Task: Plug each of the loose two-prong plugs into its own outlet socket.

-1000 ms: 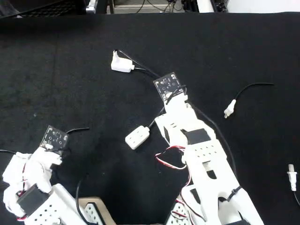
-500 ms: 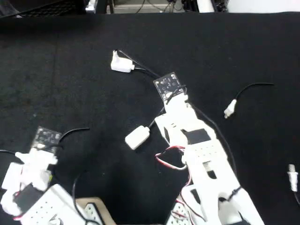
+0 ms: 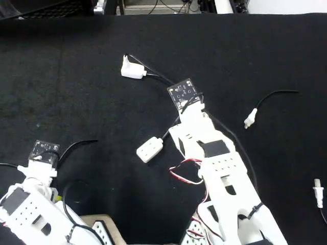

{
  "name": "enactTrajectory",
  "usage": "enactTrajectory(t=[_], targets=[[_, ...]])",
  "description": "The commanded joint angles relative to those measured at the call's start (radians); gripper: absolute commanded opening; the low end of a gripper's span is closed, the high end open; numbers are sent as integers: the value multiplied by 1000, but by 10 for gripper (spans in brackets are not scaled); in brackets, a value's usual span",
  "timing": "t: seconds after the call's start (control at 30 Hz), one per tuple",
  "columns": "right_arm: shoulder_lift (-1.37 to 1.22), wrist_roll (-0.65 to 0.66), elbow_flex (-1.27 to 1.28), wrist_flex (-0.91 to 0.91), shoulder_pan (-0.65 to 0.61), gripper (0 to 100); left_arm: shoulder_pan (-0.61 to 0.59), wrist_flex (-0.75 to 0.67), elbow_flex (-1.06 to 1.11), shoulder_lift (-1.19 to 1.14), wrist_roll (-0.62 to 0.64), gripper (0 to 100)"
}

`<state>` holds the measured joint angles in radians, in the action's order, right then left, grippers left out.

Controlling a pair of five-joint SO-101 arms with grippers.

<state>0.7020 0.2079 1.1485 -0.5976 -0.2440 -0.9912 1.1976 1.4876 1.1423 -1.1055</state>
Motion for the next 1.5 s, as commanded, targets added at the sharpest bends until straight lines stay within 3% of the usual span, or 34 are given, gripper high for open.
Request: enactTrajectory(t=[0.0,0.4,0.67,0.9,1.0,1.13,1.23,1.47], targets=[[15,2,-2,15,11,293,1,-12,-21,-69,3,228],[15,2,28,66,9,293,-1,-269,54,-71,0,226],[15,3,36,78,9,293,-8,-272,50,-69,-69,66],[15,8,36,78,9,293,-39,-262,-36,-69,-72,78],[15,8,35,78,9,293,-77,-238,-62,-69,-106,177],[15,8,35,78,9,293,-107,-51,-151,-69,-178,294],[15,8,35,78,9,293,-99,37,-223,-69,-180,270],[15,8,36,78,9,293,-61,25,-237,-69,-180,226]])
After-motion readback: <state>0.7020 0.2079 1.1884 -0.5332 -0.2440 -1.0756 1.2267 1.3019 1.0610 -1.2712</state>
